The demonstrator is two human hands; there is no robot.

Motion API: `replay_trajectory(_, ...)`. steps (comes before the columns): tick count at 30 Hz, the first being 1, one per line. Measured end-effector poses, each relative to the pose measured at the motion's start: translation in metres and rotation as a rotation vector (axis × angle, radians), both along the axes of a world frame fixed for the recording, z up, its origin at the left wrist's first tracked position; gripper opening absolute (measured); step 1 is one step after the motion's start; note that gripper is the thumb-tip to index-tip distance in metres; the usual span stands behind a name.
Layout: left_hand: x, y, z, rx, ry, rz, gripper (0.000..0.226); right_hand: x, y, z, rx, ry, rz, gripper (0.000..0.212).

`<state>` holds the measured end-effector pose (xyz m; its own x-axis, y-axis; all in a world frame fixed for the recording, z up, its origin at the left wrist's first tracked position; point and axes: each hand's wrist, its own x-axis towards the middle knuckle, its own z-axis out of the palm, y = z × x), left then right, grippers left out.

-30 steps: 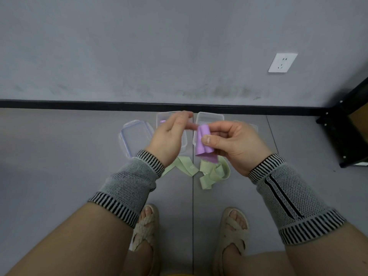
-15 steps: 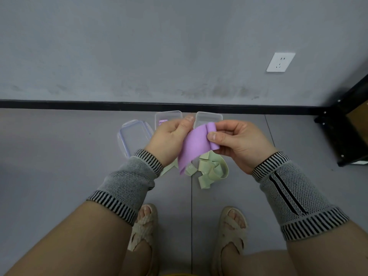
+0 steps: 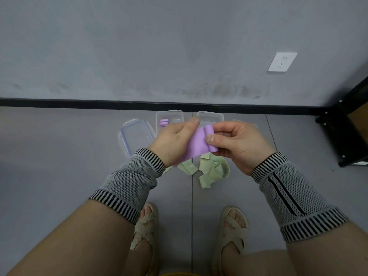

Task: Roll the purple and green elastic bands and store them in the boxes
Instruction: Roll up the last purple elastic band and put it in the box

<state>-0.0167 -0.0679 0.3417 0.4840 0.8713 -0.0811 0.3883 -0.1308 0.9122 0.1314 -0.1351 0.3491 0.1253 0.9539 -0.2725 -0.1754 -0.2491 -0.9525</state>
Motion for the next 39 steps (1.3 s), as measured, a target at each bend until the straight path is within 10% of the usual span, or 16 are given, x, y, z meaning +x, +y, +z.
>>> replay_trajectory(31, -0.002, 0.003, 0.004, -0.323, -0.351, -0.001, 0.011, -0.013, 0.003, -0.003, 0.066, -0.17, -0.033, 0.025)
replay_trajectory(39, -0.011, 0.008, 0.008, -0.263, -0.296, 0.061, 0.018, -0.01, -0.005, 0.005, 0.167, -0.276, 0.099, 0.07)
